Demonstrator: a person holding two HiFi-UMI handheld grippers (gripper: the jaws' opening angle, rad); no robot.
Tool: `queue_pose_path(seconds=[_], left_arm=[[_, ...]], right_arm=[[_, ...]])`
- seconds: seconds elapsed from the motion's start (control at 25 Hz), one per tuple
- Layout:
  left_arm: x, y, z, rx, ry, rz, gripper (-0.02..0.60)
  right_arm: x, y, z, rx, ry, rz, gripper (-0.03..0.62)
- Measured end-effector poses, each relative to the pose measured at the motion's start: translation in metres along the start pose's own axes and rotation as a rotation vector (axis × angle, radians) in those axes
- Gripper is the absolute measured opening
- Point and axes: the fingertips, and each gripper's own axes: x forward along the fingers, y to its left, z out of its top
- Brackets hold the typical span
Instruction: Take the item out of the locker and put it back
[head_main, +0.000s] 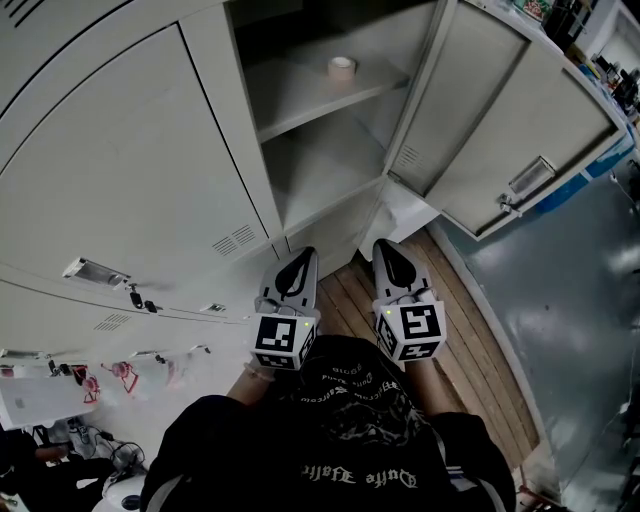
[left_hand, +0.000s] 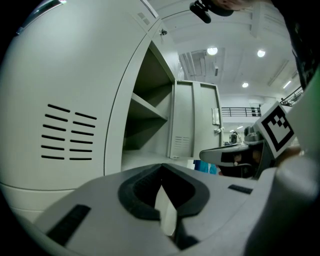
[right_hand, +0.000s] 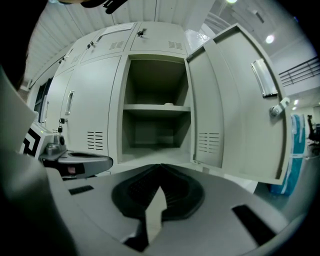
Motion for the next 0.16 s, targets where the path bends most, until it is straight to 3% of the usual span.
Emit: queue_pose_path(seconds=[0.16], left_arm=[[-0.0002, 0.0006, -0.0007, 0.001, 0.005, 0.001, 0.008]], right_arm=[[-0.0001, 0.0013, -0.0010, -0.006, 0.001, 0.001, 0.005]])
